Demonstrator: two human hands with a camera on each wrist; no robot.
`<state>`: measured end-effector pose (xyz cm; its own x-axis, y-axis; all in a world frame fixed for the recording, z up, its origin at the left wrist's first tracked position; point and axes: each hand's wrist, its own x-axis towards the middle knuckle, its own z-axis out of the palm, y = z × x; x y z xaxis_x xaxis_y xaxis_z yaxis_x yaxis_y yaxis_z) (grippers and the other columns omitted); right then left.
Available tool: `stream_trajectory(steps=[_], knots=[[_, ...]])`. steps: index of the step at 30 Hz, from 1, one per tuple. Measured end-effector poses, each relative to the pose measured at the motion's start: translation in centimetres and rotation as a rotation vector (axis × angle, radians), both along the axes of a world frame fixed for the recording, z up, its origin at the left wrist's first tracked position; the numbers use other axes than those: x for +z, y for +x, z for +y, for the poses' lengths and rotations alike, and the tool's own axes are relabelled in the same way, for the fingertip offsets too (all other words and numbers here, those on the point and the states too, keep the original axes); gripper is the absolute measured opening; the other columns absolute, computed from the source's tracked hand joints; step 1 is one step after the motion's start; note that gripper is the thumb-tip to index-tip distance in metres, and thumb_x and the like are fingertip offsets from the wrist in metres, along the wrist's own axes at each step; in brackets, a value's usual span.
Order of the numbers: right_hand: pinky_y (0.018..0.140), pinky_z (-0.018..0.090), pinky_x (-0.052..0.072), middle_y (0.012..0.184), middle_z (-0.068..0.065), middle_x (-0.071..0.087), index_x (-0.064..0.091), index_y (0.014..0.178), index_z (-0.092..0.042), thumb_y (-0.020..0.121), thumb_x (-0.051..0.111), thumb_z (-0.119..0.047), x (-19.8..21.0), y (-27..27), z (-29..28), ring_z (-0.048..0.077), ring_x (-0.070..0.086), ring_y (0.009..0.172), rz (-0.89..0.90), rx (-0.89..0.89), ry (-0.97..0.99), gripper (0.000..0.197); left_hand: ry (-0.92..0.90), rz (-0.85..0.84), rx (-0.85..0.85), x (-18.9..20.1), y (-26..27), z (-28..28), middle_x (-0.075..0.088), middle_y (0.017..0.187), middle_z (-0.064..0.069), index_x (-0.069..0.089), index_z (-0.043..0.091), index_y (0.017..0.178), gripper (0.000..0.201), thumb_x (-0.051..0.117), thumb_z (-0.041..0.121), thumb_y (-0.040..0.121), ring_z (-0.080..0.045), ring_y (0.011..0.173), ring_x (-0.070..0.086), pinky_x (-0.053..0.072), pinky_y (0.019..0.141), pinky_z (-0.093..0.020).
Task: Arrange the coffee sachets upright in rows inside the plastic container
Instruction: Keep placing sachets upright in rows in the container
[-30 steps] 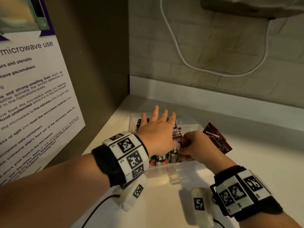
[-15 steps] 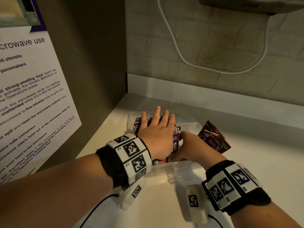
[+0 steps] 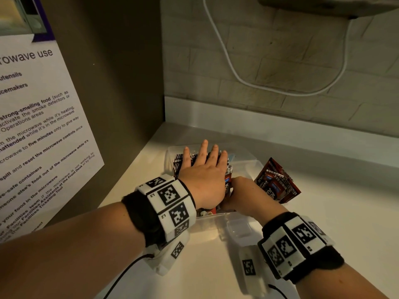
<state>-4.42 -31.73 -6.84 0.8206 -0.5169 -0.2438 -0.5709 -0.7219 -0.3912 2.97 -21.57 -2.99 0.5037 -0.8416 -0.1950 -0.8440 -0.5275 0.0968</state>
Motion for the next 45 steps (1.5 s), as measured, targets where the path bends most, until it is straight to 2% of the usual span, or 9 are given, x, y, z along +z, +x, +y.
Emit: stream_trajectory(steps=[4, 8, 15, 22, 25, 28, 33, 37, 45], knots=[[0.053, 0.022, 0.041, 0.081, 0.003, 0.065, 0.068, 0.097, -0.010, 0.069, 0.079, -0.024, 0.7, -0.4, -0.1, 0.018, 0.061, 0.074, -0.006, -0.017, -0.029, 0.033, -0.003, 0.006, -0.008, -0.1, 0.1, 0.0, -0.023, 0.160, -0.004, -0.015, 0.020, 0.152, 0.077, 0.040, 0.026, 0.099, -0.029, 0.142, -0.032, -0.015, 0.113, -0.061], [0.070, 0.023, 0.046, 0.106, 0.007, 0.069, 0.059, 0.123, -0.008, 0.073, 0.079, -0.028, 3.0, -1.5, -0.3, 0.021, 0.064, 0.092, -0.123, -0.074, -0.047, 0.057, -0.011, 0.027, -0.011, -0.1, 0.1, 0.0, -0.024, 0.159, -0.004, -0.017, 0.023, 0.152, 0.081, 0.043, 0.030, 0.099, -0.028, 0.141, -0.032, -0.017, 0.113, -0.059], [0.064, 0.027, 0.046, 0.078, 0.000, 0.067, 0.068, 0.092, -0.021, 0.078, 0.073, -0.025, 8.1, -4.2, -3.7, 0.018, 0.062, 0.072, -0.631, -0.295, -0.086, 0.015, -0.046, 0.039, -0.030, 0.6, -0.2, 0.4, -0.025, 0.159, -0.007, -0.015, 0.022, 0.153, 0.088, 0.049, 0.043, 0.096, -0.028, 0.141, -0.033, -0.017, 0.112, -0.057], [0.071, 0.027, 0.043, 0.108, 0.003, 0.054, 0.055, 0.120, -0.034, 0.070, 0.081, -0.036, 6.5, -4.4, -6.6, 0.021, 0.055, 0.092, -0.190, -0.170, -0.063, 0.057, -0.346, 0.195, 0.167, 0.9, 1.4, 4.2, -0.025, 0.158, 0.002, -0.018, 0.030, 0.151, 0.104, 0.060, 0.054, 0.085, -0.022, 0.144, -0.027, -0.009, 0.118, -0.050], [0.067, 0.026, 0.046, 0.103, 0.003, 0.059, 0.055, 0.117, -0.036, 0.072, 0.079, -0.033, 5.8, -4.2, -6.9, 0.024, 0.058, 0.091, -0.144, -0.106, -0.072, 0.051, -0.652, 0.538, 0.473, 0.1, 2.8, 6.3, -0.005, 0.163, 0.007, -0.006, 0.033, 0.153, 0.102, 0.067, 0.034, 0.081, -0.017, 0.149, -0.002, 0.010, 0.120, -0.045], [0.062, 0.025, 0.046, 0.099, 0.000, 0.062, 0.057, 0.107, -0.035, 0.072, 0.077, -0.030, 5.2, -3.8, -7.1, 0.022, 0.059, 0.088, -0.110, -0.073, -0.130, 0.040, -0.788, 1.002, 0.677, -1.4, 2.6, 7.6, 0.001, 0.163, 0.008, 0.002, 0.044, 0.152, 0.119, 0.061, 0.021, 0.051, -0.018, 0.148, 0.010, 0.021, 0.116, -0.048], [0.054, 0.022, 0.042, 0.084, -0.003, 0.060, 0.066, 0.086, -0.027, 0.076, 0.070, -0.018, 5.0, -3.5, -7.1, 0.019, 0.057, 0.077, -0.119, -0.037, -0.259, 0.015, -0.871, 1.309, 0.636, -4.0, 1.7, 8.0, 0.014, 0.161, 0.007, 0.016, 0.045, 0.149, 0.117, 0.058, 0.009, 0.047, -0.019, 0.142, 0.027, 0.028, 0.114, -0.042], [0.063, 0.027, 0.048, 0.082, -0.003, 0.063, 0.069, 0.080, -0.023, 0.076, 0.067, -0.012, 4.9, -3.3, -7.1, 0.020, 0.059, 0.079, -0.135, -0.013, -0.317, 0.012, -0.896, 1.381, 0.566, -4.2, 1.3, 7.6, 0.048, 0.136, -0.007, 0.051, 0.043, 0.117, 0.073, 0.055, 0.007, 0.054, -0.024, 0.116, 0.055, 0.047, 0.081, -0.034], [0.052, 0.022, 0.040, 0.075, -0.004, 0.061, 0.066, 0.073, -0.024, 0.076, 0.063, -0.006, 5.3, -3.2, -7.4, 0.018, 0.056, 0.072, -0.177, -0.021, -0.347, 0.019, -0.897, 1.380, 0.558, -3.7, 1.1, 7.8, 0.063, 0.122, -0.005, 0.052, 0.037, 0.123, 0.068, 0.056, 0.007, 0.062, -0.023, 0.112, 0.056, 0.045, 0.085, -0.035]])
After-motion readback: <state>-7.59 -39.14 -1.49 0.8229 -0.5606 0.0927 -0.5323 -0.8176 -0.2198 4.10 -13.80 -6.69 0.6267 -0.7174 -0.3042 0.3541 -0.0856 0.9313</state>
